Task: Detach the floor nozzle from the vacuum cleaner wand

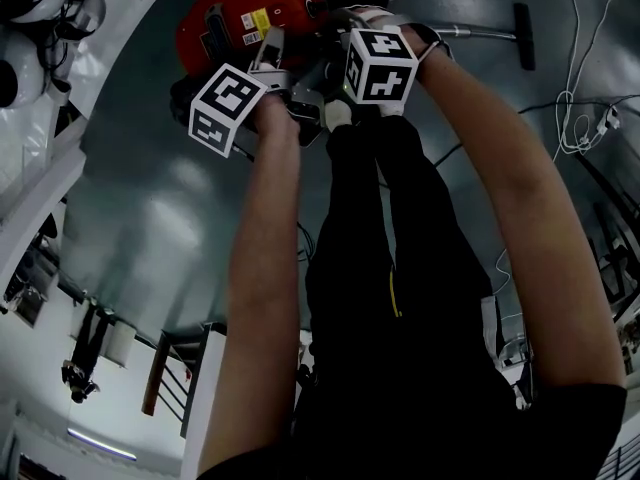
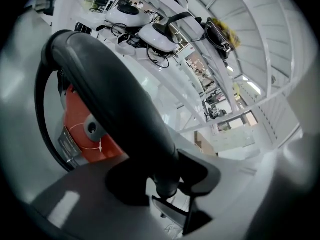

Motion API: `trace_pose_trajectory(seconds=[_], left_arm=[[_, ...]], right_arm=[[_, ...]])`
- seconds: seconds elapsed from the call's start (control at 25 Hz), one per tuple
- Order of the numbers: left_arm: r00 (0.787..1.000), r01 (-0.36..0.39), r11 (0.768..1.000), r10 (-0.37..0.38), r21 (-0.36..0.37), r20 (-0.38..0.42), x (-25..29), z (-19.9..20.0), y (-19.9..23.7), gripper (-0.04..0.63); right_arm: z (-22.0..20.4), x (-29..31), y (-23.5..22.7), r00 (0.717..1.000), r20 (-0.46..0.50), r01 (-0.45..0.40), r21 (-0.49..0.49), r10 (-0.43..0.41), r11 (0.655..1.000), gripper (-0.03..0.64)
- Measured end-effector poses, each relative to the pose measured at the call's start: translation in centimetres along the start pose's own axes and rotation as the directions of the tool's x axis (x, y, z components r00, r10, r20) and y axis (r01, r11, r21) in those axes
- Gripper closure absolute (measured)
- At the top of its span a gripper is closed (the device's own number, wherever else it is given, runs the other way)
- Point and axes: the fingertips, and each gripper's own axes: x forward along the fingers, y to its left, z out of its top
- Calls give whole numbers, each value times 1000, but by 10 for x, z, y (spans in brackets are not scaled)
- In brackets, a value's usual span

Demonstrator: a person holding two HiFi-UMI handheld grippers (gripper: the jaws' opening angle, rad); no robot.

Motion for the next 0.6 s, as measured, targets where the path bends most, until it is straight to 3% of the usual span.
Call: trace_pose_trajectory(seconds=[0.16, 0.4, 0.6], left_arm=[[1000, 9, 1000, -8, -11, 25, -8, 6, -1, 436], [987, 11, 1000, -6, -29, 162, -46, 77, 28, 439], [990, 18, 1000, -15, -19, 141, -42, 53, 31, 437]], right_arm=[[-5, -3, 2, 1000, -15, -2, -3, 2, 1000, 451], [-45, -9, -6, 994, -104, 41, 13, -39, 999, 451], [-44, -5, 1, 992, -119, 37, 10, -35, 999, 451]])
